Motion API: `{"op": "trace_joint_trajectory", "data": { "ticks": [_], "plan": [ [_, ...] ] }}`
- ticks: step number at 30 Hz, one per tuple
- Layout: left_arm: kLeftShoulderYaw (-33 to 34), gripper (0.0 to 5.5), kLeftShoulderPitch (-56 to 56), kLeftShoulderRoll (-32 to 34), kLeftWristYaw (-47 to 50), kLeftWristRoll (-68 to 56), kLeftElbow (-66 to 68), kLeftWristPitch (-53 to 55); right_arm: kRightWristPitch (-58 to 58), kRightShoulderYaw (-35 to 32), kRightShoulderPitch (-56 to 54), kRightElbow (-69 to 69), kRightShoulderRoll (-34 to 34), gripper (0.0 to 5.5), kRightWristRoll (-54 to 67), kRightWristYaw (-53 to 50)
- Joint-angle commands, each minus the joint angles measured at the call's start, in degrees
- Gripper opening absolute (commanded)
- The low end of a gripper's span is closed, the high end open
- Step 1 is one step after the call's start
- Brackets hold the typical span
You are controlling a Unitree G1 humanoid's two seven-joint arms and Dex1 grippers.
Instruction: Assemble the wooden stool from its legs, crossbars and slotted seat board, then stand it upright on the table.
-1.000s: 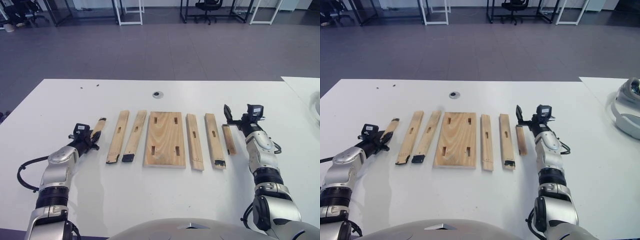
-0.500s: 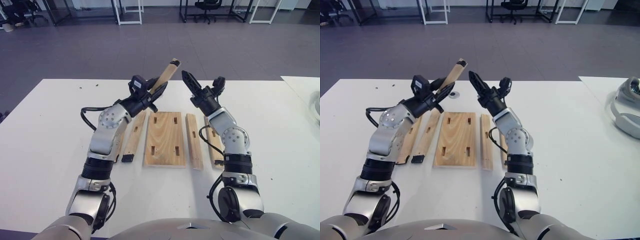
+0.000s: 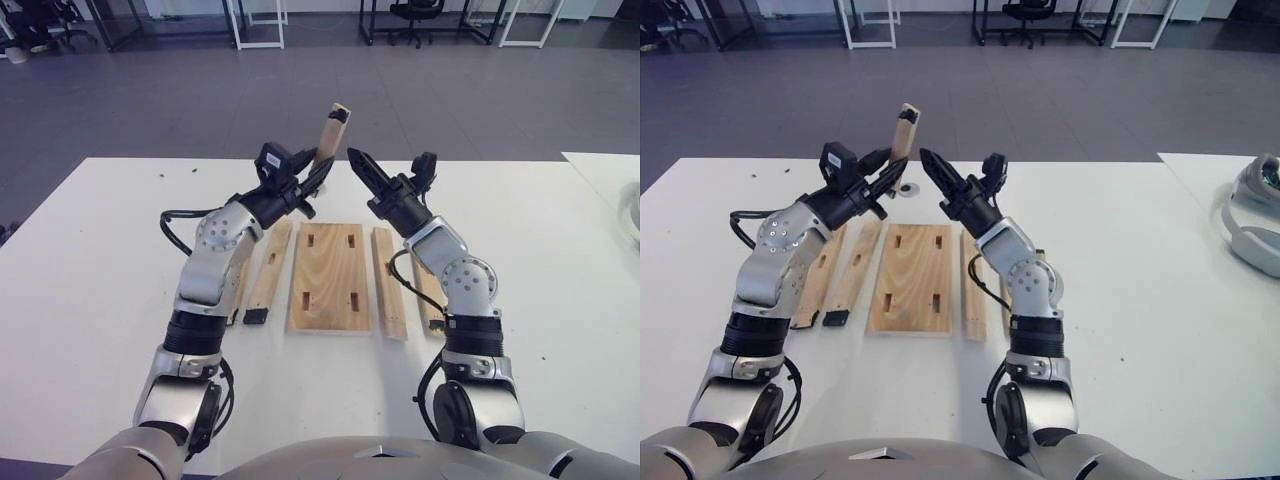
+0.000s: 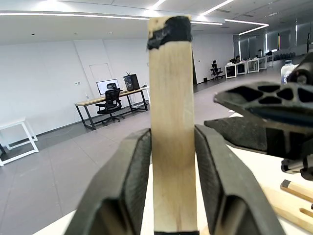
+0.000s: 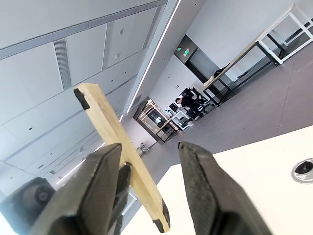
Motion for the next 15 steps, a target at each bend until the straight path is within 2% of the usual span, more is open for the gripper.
{"op": "trace_joint_trajectory", "data": {
  "ticks": [1, 14, 15],
  "plan": [
    [-1.5, 1.29, -0.3, 0.8, -0.8, 1.3, -0.3, 1.1, 0.1, 1.1, 0.1, -1.9, -1.0, 2.17, -1.1, 0.9],
    [-7.1, 1.29, 0.5, 4.7, -4.0, 7.1, -2.0, -0.5, -0.1, 1.9, -1.1, -2.1, -1.4, 2.17, -2.1, 0.7],
    [-7.7, 1.29, 0.6, 5.1, -4.3, 7.7, -2.0, -0.8, 0.0, 2.0, -1.0, -2.1, -1.5, 1.96, -2.0, 0.7]
  ]
}}
